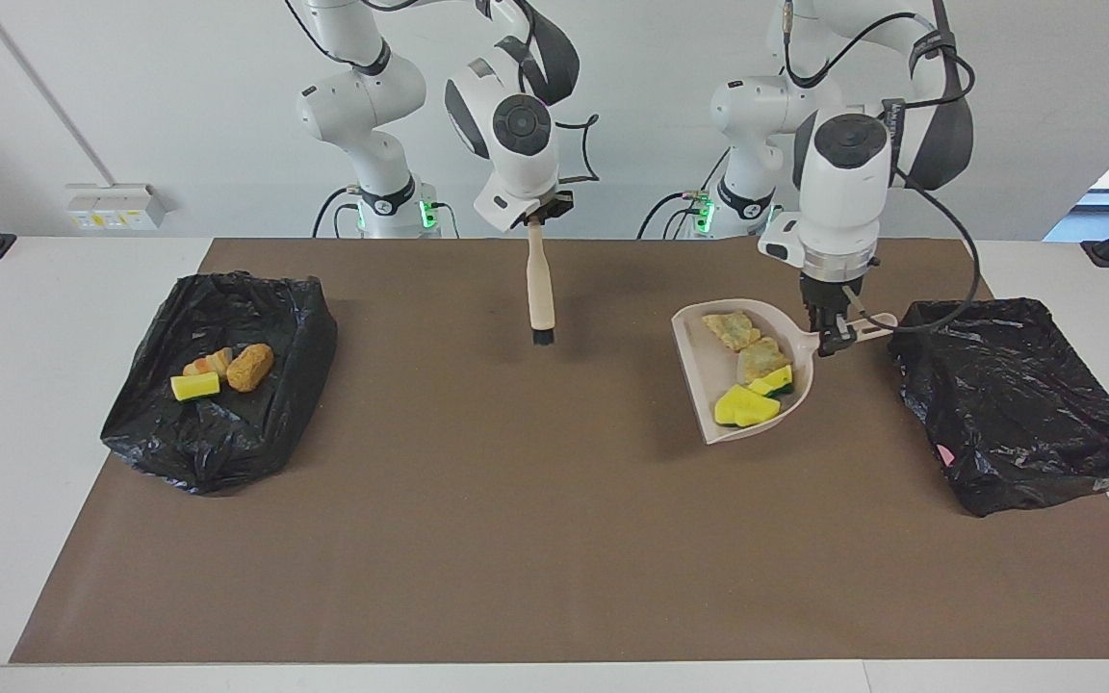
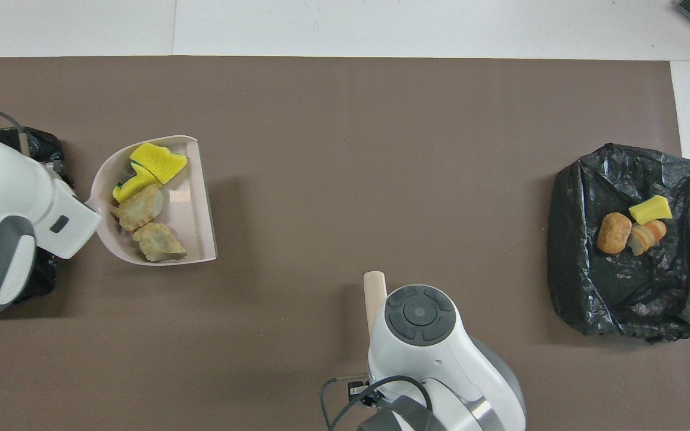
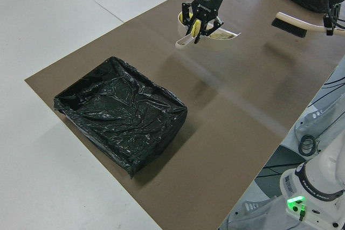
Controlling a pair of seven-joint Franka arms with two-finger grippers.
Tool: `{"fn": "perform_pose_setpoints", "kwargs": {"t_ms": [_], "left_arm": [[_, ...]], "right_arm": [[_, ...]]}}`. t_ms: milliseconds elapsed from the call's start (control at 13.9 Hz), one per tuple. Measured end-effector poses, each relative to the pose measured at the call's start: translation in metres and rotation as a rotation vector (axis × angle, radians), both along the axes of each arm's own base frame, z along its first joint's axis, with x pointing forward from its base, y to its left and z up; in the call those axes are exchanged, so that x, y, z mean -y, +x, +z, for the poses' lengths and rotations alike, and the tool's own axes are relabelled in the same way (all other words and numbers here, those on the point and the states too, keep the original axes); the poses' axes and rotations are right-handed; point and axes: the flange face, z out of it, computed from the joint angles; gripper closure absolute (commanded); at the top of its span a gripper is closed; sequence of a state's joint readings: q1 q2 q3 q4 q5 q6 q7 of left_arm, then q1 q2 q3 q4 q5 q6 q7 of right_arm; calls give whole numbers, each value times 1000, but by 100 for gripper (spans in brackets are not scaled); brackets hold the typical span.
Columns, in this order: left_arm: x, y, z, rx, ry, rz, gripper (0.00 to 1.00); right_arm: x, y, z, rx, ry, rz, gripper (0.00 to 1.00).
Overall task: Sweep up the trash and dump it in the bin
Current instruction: 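Carry the loaded dustpan with the left gripper over the nearby black bag, then tip the dustpan with the left gripper while the right gripper lays the brush down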
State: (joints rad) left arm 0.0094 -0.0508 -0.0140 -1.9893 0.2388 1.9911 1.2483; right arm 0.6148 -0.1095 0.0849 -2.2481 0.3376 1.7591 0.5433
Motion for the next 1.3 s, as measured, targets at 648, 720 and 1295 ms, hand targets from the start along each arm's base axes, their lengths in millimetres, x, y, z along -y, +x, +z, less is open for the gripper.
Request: {"fn": "perform_pose_setpoints", "kwargs": {"t_ms": [648, 720, 1295], "left_arm": [[-215, 25, 43, 94, 53, -120, 100], [-233, 29, 43, 92, 90, -127, 100], [-275, 41, 23, -56, 475, -297, 100]], "right_arm": [[2, -31, -29, 25, 37, -91, 100], [1, -34, -33, 29, 37, -88, 100], [-11, -57, -53, 31, 23, -41, 100]]}}
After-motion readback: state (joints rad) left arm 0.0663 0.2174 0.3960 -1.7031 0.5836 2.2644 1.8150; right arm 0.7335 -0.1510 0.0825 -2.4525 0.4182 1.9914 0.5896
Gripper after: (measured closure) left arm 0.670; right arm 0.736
